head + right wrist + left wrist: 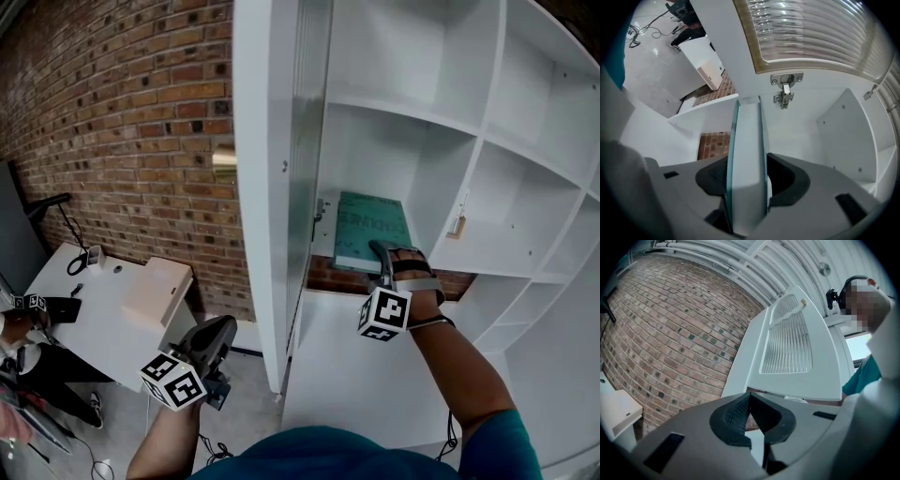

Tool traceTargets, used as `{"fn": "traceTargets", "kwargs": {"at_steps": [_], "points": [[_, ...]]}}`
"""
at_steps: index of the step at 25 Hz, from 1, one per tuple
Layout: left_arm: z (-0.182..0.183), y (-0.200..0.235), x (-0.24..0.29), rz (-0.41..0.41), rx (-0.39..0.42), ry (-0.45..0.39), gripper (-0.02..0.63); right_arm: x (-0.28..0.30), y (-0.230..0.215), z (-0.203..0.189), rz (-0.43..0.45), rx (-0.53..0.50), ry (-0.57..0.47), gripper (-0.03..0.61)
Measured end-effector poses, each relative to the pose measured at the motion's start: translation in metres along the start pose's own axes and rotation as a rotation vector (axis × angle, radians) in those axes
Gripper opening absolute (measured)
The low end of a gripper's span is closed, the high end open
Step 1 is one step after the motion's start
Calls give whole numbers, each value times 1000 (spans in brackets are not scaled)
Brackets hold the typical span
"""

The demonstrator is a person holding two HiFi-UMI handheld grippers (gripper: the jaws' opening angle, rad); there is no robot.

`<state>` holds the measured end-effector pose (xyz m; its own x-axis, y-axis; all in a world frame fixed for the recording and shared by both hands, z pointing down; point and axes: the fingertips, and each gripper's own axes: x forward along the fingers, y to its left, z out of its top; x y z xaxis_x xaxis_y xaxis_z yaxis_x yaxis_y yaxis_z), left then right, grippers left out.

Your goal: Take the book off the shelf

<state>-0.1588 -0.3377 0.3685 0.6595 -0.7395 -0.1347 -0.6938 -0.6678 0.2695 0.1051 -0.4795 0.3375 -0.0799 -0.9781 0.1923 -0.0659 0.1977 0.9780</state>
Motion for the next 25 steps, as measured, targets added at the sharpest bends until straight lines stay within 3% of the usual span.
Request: {"fn": "traceTargets", "kwargs": {"at_steps": [11, 25], "points": [[5, 2, -10, 11, 12, -6, 15, -29, -5, 0, -9, 12, -45, 192], [3, -9, -19, 6, 18, -7, 15, -79, -42, -3, -90, 310, -195, 178]]}}
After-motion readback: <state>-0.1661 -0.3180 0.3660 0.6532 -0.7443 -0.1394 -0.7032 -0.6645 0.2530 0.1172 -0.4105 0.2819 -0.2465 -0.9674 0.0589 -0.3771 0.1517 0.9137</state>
